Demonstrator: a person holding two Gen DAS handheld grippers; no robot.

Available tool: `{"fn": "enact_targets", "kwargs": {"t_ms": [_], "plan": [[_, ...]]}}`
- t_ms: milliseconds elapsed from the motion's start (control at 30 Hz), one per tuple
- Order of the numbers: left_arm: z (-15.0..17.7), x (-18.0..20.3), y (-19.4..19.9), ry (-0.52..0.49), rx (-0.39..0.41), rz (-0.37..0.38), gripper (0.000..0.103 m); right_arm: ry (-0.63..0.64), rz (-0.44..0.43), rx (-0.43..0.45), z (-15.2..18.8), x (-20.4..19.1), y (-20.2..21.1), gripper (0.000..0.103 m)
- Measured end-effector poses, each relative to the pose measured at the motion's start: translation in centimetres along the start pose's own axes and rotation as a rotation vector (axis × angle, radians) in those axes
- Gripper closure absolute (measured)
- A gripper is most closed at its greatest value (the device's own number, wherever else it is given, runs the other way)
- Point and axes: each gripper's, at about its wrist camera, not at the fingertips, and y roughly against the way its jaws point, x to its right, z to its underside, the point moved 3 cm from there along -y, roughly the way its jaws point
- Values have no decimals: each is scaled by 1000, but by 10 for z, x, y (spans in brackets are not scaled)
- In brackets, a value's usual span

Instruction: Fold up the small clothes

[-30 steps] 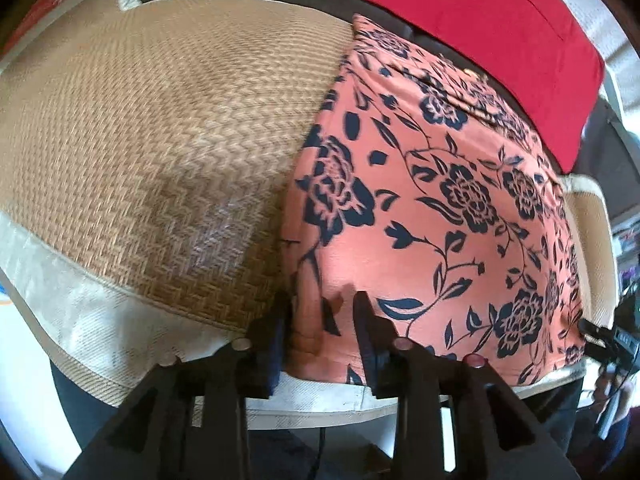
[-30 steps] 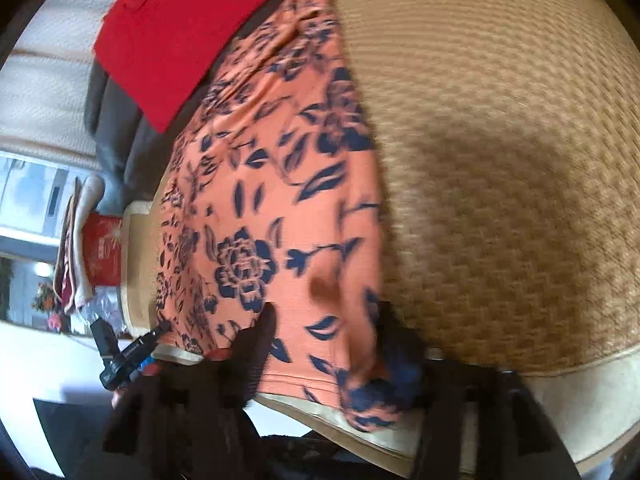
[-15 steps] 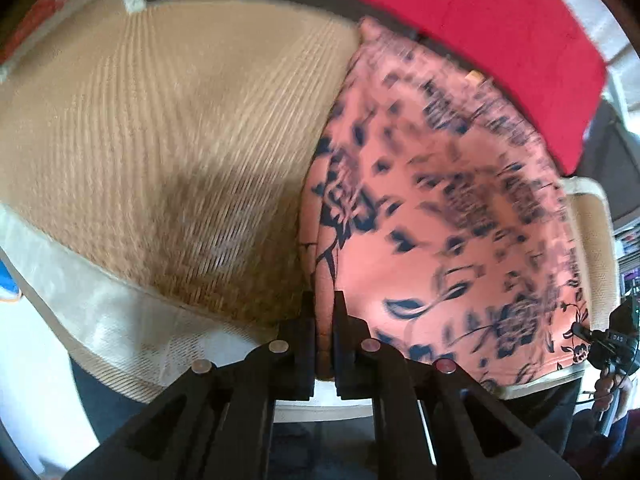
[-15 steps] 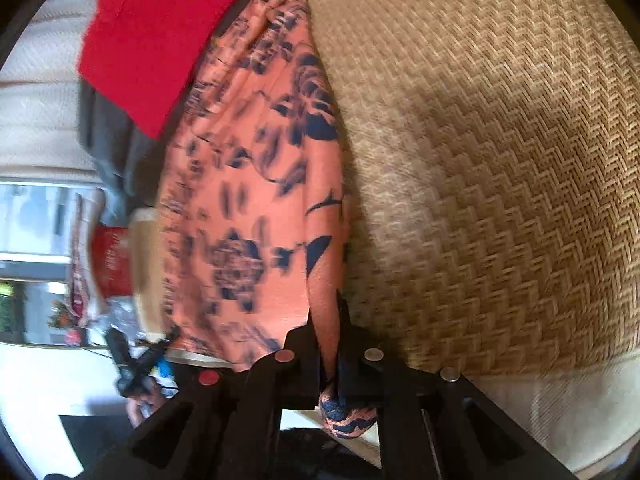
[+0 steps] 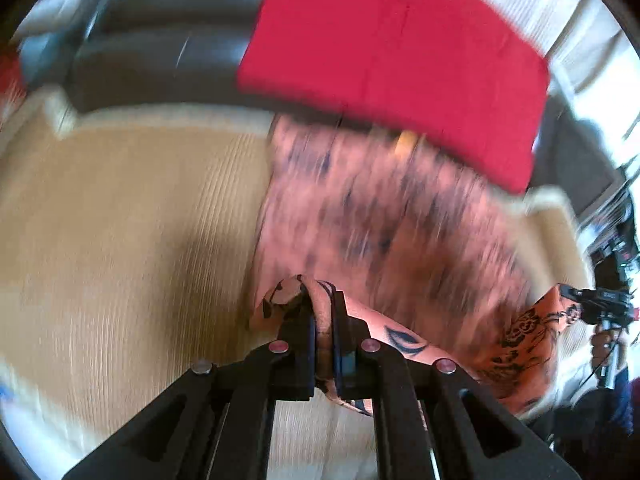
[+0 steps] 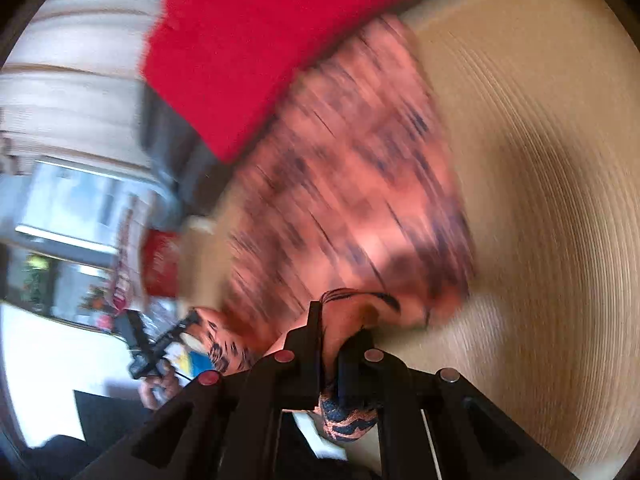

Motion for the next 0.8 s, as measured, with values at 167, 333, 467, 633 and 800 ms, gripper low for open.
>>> {"fn": "enact_targets", "kwargs": {"t_ms": [167, 333, 467, 633, 800], "plan": [[-112, -6, -54, 19, 228, -57, 23, 2, -74, 266, -151, -28, -5, 82], [-100, -36, -123, 46, 93, -245, 8, -93, 162, 303, -184, 25, -50, 15], [-44, -53, -113, 58, 96, -243, 8, -98, 174, 271, -100, 39, -63, 15], [-18, -47, -158, 95, -31, -202, 8, -200, 166, 297, -53, 51, -79, 15], [-37, -23, -191, 188, -118, -226, 83, -350, 126, 299, -63, 45, -119, 80]]}}
